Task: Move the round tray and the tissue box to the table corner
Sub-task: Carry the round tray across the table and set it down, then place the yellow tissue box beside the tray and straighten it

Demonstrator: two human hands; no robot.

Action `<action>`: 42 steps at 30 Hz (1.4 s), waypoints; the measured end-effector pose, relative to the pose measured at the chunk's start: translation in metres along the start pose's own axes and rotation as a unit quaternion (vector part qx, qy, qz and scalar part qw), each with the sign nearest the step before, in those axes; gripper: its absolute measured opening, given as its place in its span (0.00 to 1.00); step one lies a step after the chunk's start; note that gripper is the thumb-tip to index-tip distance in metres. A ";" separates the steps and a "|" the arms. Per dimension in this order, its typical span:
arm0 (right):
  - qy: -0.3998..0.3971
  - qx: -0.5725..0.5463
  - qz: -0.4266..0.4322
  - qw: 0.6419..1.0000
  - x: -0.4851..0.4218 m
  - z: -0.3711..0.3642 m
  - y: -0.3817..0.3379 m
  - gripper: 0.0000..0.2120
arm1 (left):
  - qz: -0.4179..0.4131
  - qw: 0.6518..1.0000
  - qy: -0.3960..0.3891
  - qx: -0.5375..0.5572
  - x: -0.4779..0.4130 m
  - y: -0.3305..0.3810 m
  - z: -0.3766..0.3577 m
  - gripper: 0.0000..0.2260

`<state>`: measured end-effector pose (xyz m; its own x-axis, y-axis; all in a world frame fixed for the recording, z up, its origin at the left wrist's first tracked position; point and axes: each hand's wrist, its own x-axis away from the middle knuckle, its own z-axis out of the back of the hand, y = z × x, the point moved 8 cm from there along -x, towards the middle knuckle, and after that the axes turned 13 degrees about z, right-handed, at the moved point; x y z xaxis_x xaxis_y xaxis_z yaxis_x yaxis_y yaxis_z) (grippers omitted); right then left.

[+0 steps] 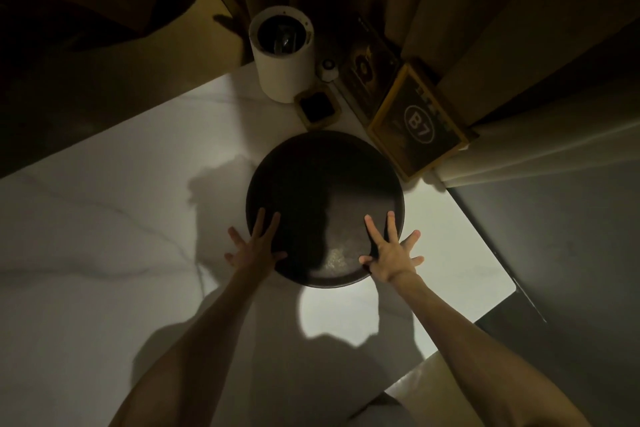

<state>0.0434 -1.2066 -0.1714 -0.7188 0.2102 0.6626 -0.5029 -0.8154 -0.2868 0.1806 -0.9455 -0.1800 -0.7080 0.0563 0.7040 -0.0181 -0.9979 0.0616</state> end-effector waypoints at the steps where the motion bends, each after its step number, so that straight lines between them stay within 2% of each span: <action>1: 0.003 -0.003 -0.002 1.000 0.000 -0.001 0.001 0.43 | -0.003 1.000 0.001 0.002 -0.002 0.000 -0.001 0.41; 6: 0.020 -0.018 -0.009 1.000 0.002 -0.003 -0.001 0.44 | -0.007 1.000 0.006 0.008 0.003 0.000 0.001 0.40; 9: 0.026 -0.037 -0.021 0.999 0.006 -0.003 -0.005 0.45 | -0.012 0.999 -0.018 0.040 0.001 -0.002 0.004 0.38; 14: 0.017 -0.008 -0.036 0.999 0.016 0.010 -0.014 0.41 | -0.062 0.985 -0.013 0.163 0.016 -0.016 0.033 0.25; 17: 0.087 0.029 -0.045 0.995 0.021 0.032 -0.044 0.35 | -0.045 0.968 0.035 0.243 0.046 -0.048 0.057 0.17; 19: 0.145 0.024 0.022 0.989 0.023 0.040 -0.091 0.26 | -0.024 0.963 0.095 0.251 0.067 -0.078 0.069 0.15; 22: 0.142 0.016 0.149 0.978 0.033 0.019 -0.179 0.17 | 0.028 0.962 0.167 0.216 0.105 -0.139 0.077 0.15; 25: 0.098 -0.024 0.209 0.973 0.057 -0.014 -0.264 0.14 | 0.088 0.950 0.222 0.202 0.141 -0.215 0.081 0.15; 28: 0.078 -0.030 0.246 0.966 0.092 -0.050 -0.346 0.14 | 0.151 0.921 0.271 0.235 0.176 -0.308 0.078 0.14; 31: 0.093 -0.086 0.317 0.940 0.141 -0.087 -0.424 0.14 | 0.193 0.883 0.319 0.285 0.221 -0.402 0.066 0.14; 35: 0.094 -0.123 0.374 0.914 0.205 -0.148 -0.509 0.14 | 0.215 0.855 0.339 0.327 0.280 -0.515 0.034 0.16; 39: 0.045 -0.127 0.377 0.916 0.266 -0.234 -0.579 0.17 | 0.262 0.815 0.335 0.393 0.336 -0.614 0.000 0.22; 41: 0.002 -0.119 0.370 0.921 0.295 -0.282 -0.609 0.18 | 0.303 0.801 0.303 0.419 0.356 -0.658 -0.024 0.16; 42: -0.014 -0.116 0.368 0.922 0.310 -0.302 -0.624 0.17 | 0.317 0.805 0.290 0.408 0.361 -0.678 -0.038 0.13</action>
<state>-0.0105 -0.4697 0.0038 -0.8956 -0.3712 0.2451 0.0261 -0.5940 -0.8041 -0.0893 -0.2496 0.0056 -0.6072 -0.7167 0.3431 0.7796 -0.4541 0.4313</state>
